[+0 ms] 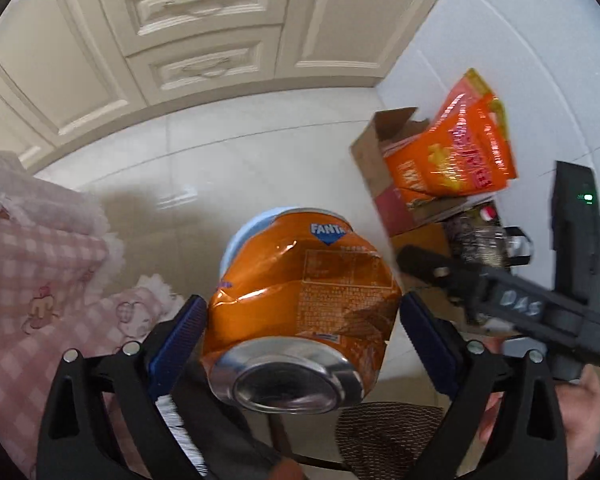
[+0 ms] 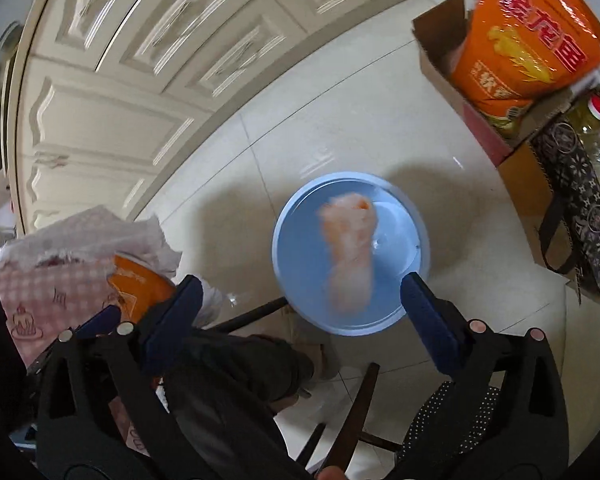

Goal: Collect trash
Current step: 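Carry both items to the blue bin and open both tools to drop them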

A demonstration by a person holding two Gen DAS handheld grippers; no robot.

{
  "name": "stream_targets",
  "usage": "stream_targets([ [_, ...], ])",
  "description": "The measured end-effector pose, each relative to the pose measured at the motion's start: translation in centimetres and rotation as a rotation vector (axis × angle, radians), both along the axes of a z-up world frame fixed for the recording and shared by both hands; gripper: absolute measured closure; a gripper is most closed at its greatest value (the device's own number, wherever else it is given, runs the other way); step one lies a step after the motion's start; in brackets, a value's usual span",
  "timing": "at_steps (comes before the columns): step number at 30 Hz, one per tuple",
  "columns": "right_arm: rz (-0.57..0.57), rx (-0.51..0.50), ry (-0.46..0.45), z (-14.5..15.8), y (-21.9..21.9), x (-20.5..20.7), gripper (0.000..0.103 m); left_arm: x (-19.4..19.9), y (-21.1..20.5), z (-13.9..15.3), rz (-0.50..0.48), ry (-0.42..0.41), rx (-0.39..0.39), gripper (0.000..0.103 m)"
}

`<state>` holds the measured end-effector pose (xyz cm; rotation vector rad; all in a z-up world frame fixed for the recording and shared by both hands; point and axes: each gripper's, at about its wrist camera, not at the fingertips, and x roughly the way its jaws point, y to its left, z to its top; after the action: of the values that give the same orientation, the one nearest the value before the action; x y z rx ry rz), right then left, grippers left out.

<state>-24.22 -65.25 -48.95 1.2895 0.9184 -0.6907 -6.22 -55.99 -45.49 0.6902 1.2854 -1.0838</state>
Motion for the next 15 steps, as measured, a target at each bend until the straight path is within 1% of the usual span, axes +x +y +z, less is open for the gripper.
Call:
stream_targets([
  [1, -0.011, -0.002, 0.001, -0.1, -0.2, -0.1, 0.006, 0.2, 0.1, -0.1, 0.006, -0.004, 0.001, 0.005],
  [3, -0.02, -0.005, 0.004, -0.1, -0.2, -0.5, 0.006, 0.5, 0.2, -0.1, 0.012, -0.012, 0.018, 0.005],
  [4, -0.024, -0.008, 0.004, 0.1, -0.2, -0.6, 0.006, 0.5, 0.3, -0.2, 0.0, -0.005, 0.027, 0.005],
  [6, -0.028, -0.018, -0.004, 0.6, 0.0, -0.7, 0.006, 0.2, 0.1, -0.2, -0.013, 0.0, 0.018, 0.005],
  [8, -0.023, -0.034, -0.002, 1.0, 0.2, -0.6, 0.006, 0.3, 0.0, 0.0, -0.006, -0.003, 0.016, 0.005],
  [10, -0.022, -0.055, 0.001, 1.7, 0.4, -0.6, 0.006, 0.6, 0.1, 0.3, 0.01, 0.022, 0.007, 0.005],
  [11, -0.025, -0.061, 0.001, 2.0, 0.4, -0.7, 0.006, 0.7, 0.4, 0.7, 0.018, 0.029, 0.002, 0.005],
  [13, -0.032, -0.073, -0.003, 2.8, 0.6, -0.7, 0.006, 0.7, 0.7, 1.5, 0.018, 0.013, -0.014, 0.005],
  [15, -0.033, -0.091, -0.009, 3.8, 0.8, -0.6, 0.006, 0.6, 1.3, 3.2, 0.017, -0.005, -0.053, 0.005],
])
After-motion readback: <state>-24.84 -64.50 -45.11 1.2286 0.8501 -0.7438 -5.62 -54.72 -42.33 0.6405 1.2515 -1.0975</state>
